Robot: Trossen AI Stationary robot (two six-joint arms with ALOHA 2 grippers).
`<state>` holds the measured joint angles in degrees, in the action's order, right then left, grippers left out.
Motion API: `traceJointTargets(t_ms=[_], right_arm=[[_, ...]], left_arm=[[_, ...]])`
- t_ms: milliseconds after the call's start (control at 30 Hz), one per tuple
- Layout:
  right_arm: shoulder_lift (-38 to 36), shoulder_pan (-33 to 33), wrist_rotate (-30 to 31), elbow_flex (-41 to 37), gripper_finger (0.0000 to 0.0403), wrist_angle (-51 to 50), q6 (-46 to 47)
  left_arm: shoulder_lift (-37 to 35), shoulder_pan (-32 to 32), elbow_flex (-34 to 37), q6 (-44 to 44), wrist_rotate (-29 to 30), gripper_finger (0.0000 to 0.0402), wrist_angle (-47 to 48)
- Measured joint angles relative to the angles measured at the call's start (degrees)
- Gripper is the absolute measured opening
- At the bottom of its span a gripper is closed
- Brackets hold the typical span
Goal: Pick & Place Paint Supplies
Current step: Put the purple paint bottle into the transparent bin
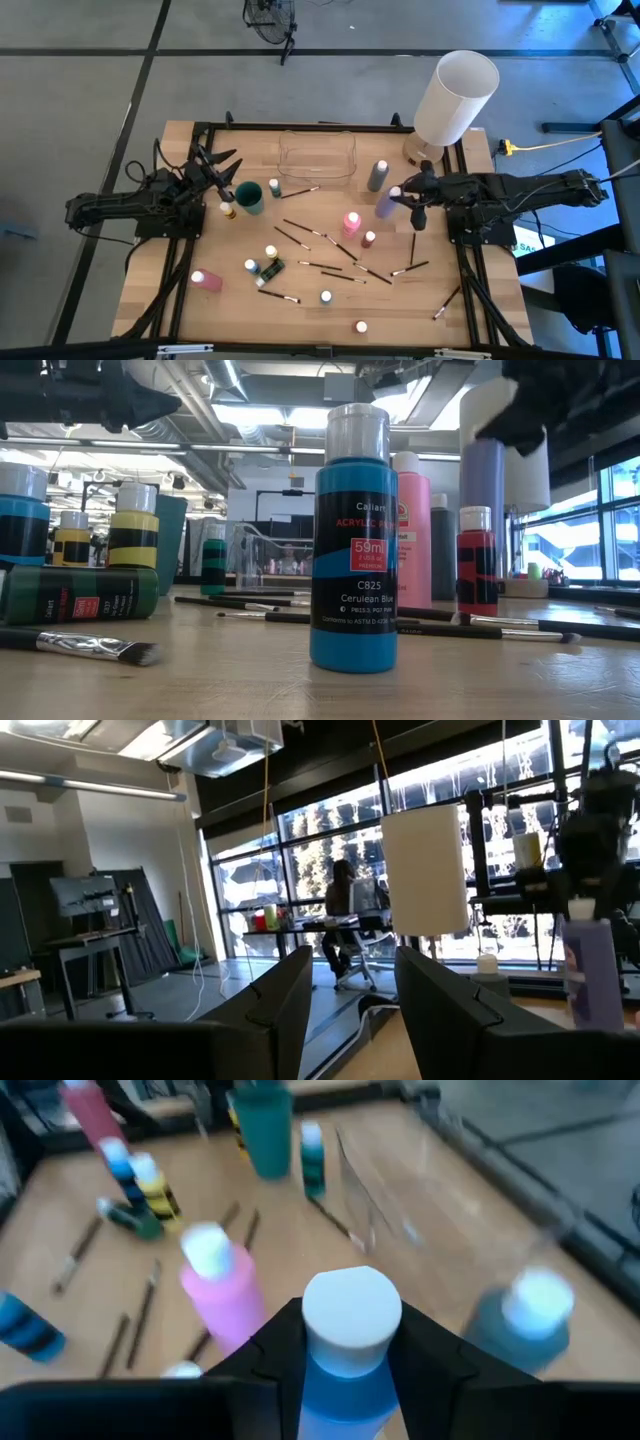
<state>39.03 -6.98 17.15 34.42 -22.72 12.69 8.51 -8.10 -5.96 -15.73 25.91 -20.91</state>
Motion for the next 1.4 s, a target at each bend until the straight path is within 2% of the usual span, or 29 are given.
traceJointTargets(t_ms=[200, 400, 467, 600, 767, 833, 967, 1033, 1400], right_arm=[[3.7, -1.1, 5.1, 12.0, 0.0116, -6.5, -2.5], [11.3, -0.5, 5.7, 23.3, 0.0116, -6.3, -9.8], [14.6, 0.5, 5.9, 26.4, 0.0116, -6.2, -11.4], [21.6, 3.5, 10.2, 31.7, 0.0116, -3.9, -12.1], [29.3, 9.1, 9.2, 36.8, 0.0116, -3.2, -14.4], [31.0, 11.4, 8.4, 37.7, 0.0116, -1.8, -14.7], [33.5, 16.8, -1.2, 37.7, 0.0116, 2.7, -14.7], [34.5, 19.0, -3.9, 37.7, 0.0116, 4.5, -13.7], [44.4, 24.5, -4.6, 37.7, 0.0116, 10.1, -10.5]], left_arm=[[0.0, 0.0, 0.0, 0.0, 0.0, 0.0141, 0.6], [0.0, 0.0, 0.0, -0.2, 0.0, 0.0141, 0.6], [0.0, 0.0, 0.0, -0.6, 0.0, 0.0141, 0.6], [0.0, 0.0, 0.0, -0.9, 0.0, 0.0141, 0.6], [0.0, 0.0, 0.0, -0.9, 0.0, 0.0141, 0.6], [0.0, 0.0, 0.0, -0.5, -0.2, 0.0141, 0.6], [0.0, 0.0, 0.0, 0.0, -0.4, 0.0141, 0.0], [0.0, 0.0, 0.0, 0.0, -0.4, 0.0141, 0.0], [0.0, 0.0, 0.0, 0.0, -0.4, 0.0141, 0.2]])
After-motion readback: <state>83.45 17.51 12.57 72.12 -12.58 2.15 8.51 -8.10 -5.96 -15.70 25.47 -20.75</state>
